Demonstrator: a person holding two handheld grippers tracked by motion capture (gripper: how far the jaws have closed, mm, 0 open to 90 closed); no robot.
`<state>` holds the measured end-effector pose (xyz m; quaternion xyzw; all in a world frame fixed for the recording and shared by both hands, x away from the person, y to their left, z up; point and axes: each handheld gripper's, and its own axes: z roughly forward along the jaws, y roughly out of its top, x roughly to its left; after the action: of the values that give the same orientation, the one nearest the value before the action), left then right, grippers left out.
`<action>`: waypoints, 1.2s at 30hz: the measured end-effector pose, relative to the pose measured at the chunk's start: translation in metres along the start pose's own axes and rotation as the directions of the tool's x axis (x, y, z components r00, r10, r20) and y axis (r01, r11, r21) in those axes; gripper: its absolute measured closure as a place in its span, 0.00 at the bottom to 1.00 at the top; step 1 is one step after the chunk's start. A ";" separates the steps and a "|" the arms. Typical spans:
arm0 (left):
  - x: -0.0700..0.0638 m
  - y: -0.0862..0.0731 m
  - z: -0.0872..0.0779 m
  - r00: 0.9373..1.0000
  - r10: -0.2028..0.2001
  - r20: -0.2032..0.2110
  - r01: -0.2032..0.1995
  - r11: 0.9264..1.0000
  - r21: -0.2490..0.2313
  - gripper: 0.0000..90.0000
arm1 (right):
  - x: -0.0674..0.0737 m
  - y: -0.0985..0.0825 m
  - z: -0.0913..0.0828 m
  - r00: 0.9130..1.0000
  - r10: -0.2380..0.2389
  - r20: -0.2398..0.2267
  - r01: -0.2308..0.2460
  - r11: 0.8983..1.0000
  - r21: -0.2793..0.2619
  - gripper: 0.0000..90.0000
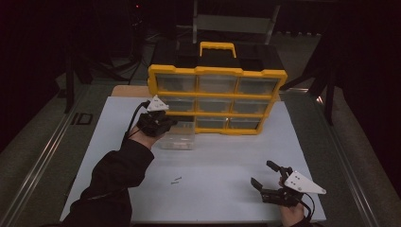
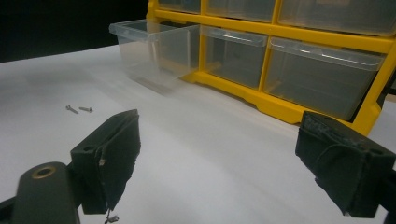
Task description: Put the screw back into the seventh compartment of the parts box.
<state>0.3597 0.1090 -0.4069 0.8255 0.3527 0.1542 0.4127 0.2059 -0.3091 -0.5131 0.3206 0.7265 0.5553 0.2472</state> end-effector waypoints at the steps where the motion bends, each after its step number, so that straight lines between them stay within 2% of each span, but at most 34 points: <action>1: 0.000 0.000 0.002 1.000 -0.002 -0.003 0.002 1.000 0.008 0.96 | 0.000 0.000 0.000 1.000 0.000 0.000 0.000 1.000 0.001 0.15; 11: 0.001 -0.002 0.019 1.000 -0.009 -0.006 0.009 0.994 0.104 0.96 | 0.000 0.000 0.000 1.000 0.000 -0.001 0.000 1.000 0.000 0.15; 15: 0.000 -0.005 0.027 1.000 -0.016 -0.002 0.016 0.988 0.156 0.96 | 0.000 0.000 0.000 1.000 -0.002 -0.002 0.002 1.000 0.001 0.15; 19: 0.001 -0.009 0.034 1.000 -0.028 0.006 0.026 0.977 0.211 0.96 | 0.000 0.000 0.000 1.000 -0.002 -0.003 0.002 1.000 0.001 0.15; 24: 0.003 -0.013 0.040 0.999 -0.050 0.010 0.046 0.970 0.238 0.96 | 0.000 0.000 0.000 1.000 -0.002 -0.003 0.002 1.000 0.002 0.15; 29: 0.003 -0.014 0.043 0.999 -0.051 0.003 0.048 0.964 0.263 0.96 | 0.000 0.000 0.001 1.000 -0.006 -0.007 0.006 1.000 0.004 0.15; 30: 0.004 -0.013 0.043 0.998 -0.061 -0.002 0.060 0.962 0.265 0.95 | 0.000 0.000 0.001 1.000 -0.005 -0.007 0.005 1.000 0.004 0.15; 31: 0.005 -0.013 0.043 0.998 -0.069 0.003 0.066 0.963 0.262 0.87 | 0.000 0.000 0.001 1.000 -0.004 -0.007 0.004 1.000 0.005 0.15; 32: 0.006 -0.013 0.042 0.997 -0.080 0.009 0.075 0.964 0.257 0.85 | 0.000 0.000 0.001 1.000 -0.005 -0.007 0.005 1.000 0.005 0.15; 34: 0.008 -0.013 0.041 0.995 -0.096 0.037 0.084 0.965 0.249 0.78 | 0.001 0.000 0.000 1.000 -0.007 -0.004 0.007 1.000 0.005 0.16; 36: 0.007 -0.012 0.039 0.995 -0.090 0.041 0.077 0.966 0.249 0.73 | 0.000 0.000 0.000 1.000 -0.006 -0.005 0.006 1.000 0.004 0.16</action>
<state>0.3807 0.0966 -0.4407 0.8587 0.3926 0.0701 0.3219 0.2061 -0.3086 -0.5130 0.3175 0.7293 0.5537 0.2465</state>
